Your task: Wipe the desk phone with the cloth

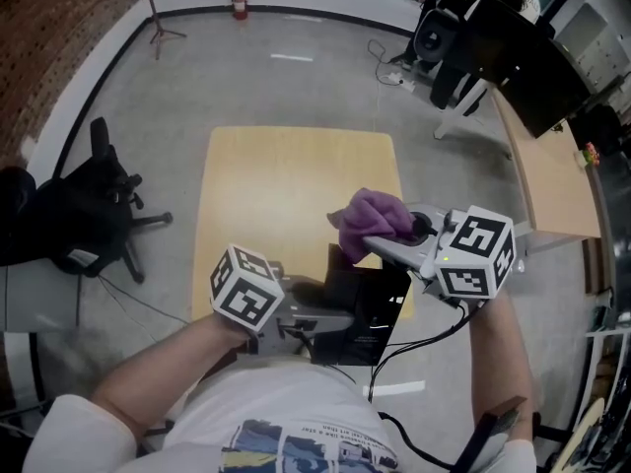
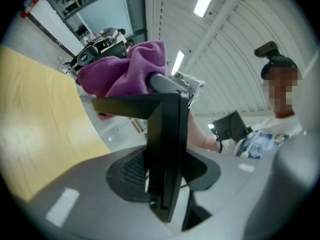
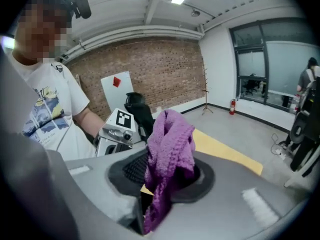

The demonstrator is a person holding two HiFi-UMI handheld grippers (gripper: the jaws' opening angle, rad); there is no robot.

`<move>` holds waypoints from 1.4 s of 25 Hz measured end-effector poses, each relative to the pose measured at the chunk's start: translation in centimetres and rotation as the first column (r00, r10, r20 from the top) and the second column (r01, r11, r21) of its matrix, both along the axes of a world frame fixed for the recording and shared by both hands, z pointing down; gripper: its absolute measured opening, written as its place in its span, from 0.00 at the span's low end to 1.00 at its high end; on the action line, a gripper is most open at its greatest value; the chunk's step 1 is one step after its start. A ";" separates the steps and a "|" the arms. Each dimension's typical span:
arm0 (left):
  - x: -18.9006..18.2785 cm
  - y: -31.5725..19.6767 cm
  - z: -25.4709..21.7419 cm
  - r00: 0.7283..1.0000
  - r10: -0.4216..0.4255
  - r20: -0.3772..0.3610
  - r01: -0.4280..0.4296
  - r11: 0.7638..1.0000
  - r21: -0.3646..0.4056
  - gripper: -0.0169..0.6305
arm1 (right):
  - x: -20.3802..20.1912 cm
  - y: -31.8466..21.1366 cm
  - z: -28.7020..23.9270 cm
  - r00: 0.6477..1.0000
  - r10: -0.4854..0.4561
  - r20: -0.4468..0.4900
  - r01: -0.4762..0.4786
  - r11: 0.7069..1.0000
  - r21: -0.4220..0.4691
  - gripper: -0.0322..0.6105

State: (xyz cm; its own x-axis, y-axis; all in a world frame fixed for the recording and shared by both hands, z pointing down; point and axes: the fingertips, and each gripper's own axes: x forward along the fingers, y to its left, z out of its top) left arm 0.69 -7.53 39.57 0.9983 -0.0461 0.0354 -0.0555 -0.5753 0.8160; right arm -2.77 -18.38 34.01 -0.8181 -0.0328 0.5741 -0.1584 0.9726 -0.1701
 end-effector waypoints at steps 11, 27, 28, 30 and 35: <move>-4.6 -3.2 0.3 0.997 -0.073 -0.008 0.074 0.997 0.014 0.31 | 8.6 -2.0 -2.5 0.899 0.378 0.222 -0.394 0.919 0.032 0.21; -4.4 -4.4 -1.2 0.995 -0.056 -0.081 0.054 0.998 -0.027 0.31 | 7.1 3.1 0.4 0.747 0.466 0.475 -0.321 0.878 -0.355 0.21; -4.4 -4.6 -1.3 0.995 -0.061 -0.080 0.058 0.998 -0.028 0.31 | 7.1 3.4 0.7 0.747 0.465 0.476 -0.313 0.877 -0.365 0.21; -4.4 -5.0 -1.3 0.995 -0.071 -0.076 0.069 0.997 -0.028 0.31 | 7.2 4.2 1.3 0.749 0.464 0.473 -0.298 0.873 -0.385 0.21; -4.7 -5.7 -1.7 0.992 -0.102 -0.079 0.100 0.994 -0.033 0.31 | 8.1 6.7 3.1 0.762 0.461 0.454 -0.259 0.860 -0.439 0.21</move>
